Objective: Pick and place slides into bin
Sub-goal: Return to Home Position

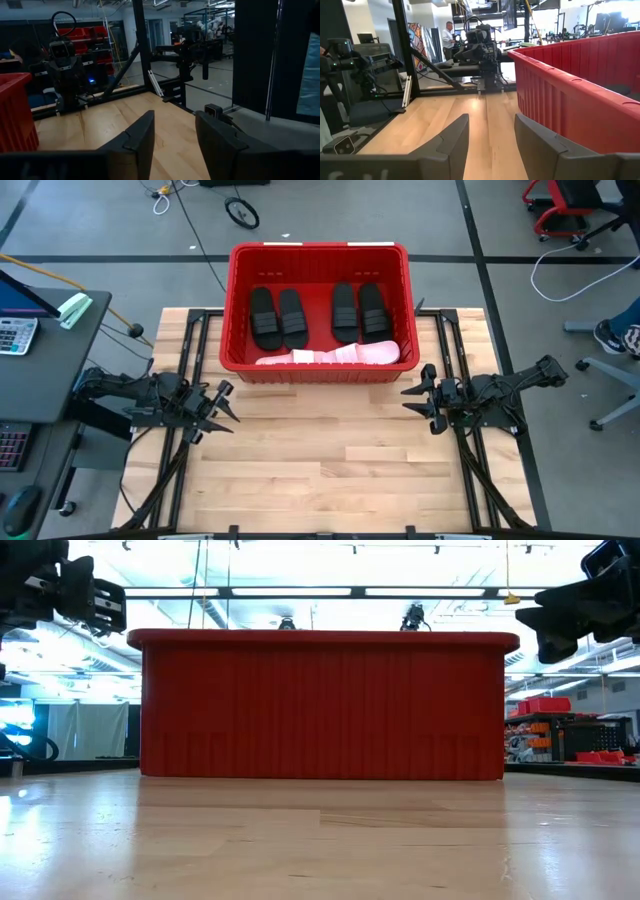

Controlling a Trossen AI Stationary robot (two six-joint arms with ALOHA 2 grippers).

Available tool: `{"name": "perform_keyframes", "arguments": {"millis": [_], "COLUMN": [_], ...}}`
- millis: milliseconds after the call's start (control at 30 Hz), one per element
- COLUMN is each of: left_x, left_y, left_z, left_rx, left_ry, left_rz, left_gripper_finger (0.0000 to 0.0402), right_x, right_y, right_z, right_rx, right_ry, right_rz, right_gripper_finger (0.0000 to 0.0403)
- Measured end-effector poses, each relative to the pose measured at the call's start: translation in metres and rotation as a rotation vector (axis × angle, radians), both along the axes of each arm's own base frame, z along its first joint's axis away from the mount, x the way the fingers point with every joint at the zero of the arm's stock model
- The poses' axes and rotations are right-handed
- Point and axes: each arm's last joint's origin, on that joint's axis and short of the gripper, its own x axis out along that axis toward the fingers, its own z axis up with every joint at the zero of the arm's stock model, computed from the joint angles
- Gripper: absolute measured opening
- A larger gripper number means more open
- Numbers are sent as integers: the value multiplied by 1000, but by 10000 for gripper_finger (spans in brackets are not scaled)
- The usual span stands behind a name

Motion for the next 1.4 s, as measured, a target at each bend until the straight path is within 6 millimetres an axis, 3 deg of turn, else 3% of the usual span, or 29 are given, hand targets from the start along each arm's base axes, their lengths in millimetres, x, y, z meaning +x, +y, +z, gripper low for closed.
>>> {"name": "perform_keyframes", "arguments": {"millis": [1400], "left_x": [0], "left_y": [0], "left_z": [0], "left_rx": [1], "left_ry": [1], "left_rz": [0], "left_gripper_finger": [143], "right_x": [0], "right_y": [0], "right_z": [0], "right_rx": [0], "right_ry": [1], "right_rz": [0], "right_gripper_finger": [164]}}
